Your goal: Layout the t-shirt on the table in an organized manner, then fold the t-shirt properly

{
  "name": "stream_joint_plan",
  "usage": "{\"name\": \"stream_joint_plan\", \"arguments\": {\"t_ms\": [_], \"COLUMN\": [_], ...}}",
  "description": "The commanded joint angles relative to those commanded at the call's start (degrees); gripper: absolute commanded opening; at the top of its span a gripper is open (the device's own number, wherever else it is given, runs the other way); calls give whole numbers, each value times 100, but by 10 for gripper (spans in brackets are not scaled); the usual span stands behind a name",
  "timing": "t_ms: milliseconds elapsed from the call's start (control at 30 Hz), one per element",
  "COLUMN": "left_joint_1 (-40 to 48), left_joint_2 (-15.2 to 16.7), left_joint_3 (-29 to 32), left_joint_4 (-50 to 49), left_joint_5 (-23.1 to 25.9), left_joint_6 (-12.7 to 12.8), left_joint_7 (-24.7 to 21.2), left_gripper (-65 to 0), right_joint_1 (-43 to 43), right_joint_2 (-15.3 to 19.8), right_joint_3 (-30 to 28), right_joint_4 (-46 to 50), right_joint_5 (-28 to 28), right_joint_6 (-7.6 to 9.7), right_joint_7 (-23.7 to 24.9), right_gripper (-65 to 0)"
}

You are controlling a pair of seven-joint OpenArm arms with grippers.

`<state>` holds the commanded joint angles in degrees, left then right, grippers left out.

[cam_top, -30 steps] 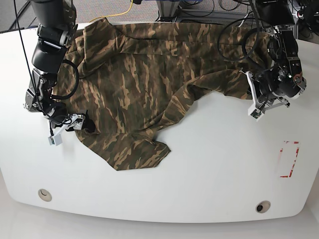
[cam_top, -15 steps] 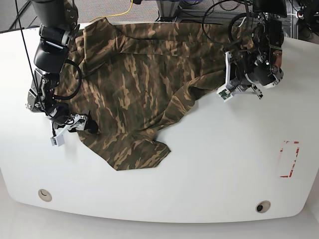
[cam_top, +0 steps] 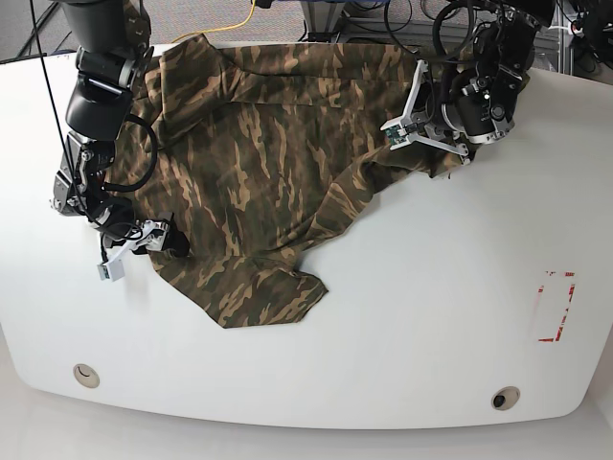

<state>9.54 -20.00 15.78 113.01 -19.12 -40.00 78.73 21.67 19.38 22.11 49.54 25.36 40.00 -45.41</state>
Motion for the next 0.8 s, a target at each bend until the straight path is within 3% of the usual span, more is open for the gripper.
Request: {"name": "stream_joint_plan", "arguments": {"t_ms": [133,233,333,400,500,800], "left_joint_1": [-70,-193,-422,-624,-941,-1521], "left_joint_2": [18,26,26,26,44,0], "left_joint_3": [-299,-897,-1662,-2110,-2558,-3112], "left_joint_4": [149,167,149,141,26,-1442], "left_joint_5": [-211,-870,-1530,-1705,-1670,-1644], "left_joint_6": [0,0,0,0,0,0], "left_joint_7": [0,0,70,127,127,70], "left_gripper": [-393,-335,-329,-328,-325,-325], "right_joint_1": [0,0,0,0,0,0], "right_joint_2": [-9,-9,-9,-9,-9,-35], "right_joint_3": [0,0,0,0,0,9], "right_joint_4": [0,0,0,0,0,0], "right_joint_5": [0,0,0,0,0,0], "right_joint_6": [0,0,0,0,0,0], "right_joint_7": [0,0,0,0,0,0], "right_gripper": [-67,-67,-67,-67,-67,-67]}}
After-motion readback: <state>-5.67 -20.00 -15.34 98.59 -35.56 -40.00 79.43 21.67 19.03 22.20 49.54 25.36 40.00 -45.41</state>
